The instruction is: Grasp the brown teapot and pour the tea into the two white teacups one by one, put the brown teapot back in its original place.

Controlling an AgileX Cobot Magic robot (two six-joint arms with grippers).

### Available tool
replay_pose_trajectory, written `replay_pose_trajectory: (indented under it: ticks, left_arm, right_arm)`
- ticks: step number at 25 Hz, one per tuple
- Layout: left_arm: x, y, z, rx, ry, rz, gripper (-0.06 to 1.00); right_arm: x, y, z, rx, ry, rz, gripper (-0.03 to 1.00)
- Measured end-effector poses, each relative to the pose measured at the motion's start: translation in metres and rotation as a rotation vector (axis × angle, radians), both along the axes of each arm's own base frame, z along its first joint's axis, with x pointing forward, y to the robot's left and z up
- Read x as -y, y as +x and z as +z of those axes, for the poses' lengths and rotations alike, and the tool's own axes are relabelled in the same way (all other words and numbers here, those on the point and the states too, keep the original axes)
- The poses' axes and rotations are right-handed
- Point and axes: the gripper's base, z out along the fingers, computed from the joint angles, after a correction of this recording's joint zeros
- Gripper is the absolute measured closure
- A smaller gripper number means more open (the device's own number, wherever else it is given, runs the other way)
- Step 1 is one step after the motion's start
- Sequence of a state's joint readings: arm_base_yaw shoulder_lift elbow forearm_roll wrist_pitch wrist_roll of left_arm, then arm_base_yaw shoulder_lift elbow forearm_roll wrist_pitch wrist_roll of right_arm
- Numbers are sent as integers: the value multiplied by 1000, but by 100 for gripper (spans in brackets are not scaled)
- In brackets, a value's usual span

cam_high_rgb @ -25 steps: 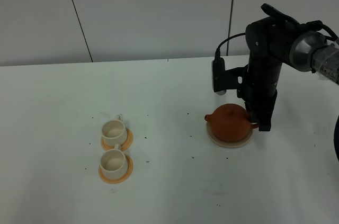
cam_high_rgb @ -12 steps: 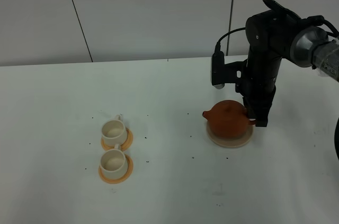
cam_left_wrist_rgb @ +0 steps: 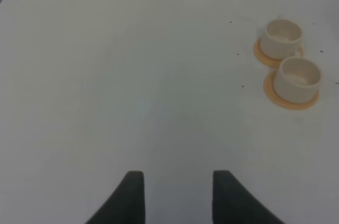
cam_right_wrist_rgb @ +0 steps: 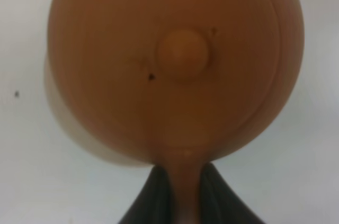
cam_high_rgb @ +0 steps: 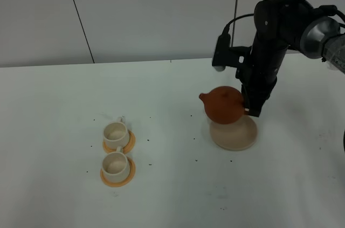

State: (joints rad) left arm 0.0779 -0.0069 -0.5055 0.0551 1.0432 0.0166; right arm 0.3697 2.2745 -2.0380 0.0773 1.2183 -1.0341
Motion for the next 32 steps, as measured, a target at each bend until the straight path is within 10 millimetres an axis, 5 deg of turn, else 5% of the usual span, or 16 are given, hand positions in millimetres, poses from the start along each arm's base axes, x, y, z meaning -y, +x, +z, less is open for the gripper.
replay_pose_trajectory:
  ticks: [15, 32]
  left_arm:
    - [0, 0, 0, 0, 0, 0, 57]
    - [0, 0, 0, 0, 0, 0, 57]
  right_arm:
    - [-11, -1, 9, -41, 118, -175, 88]
    - [-104, -43, 11, 116, 43, -51, 88]
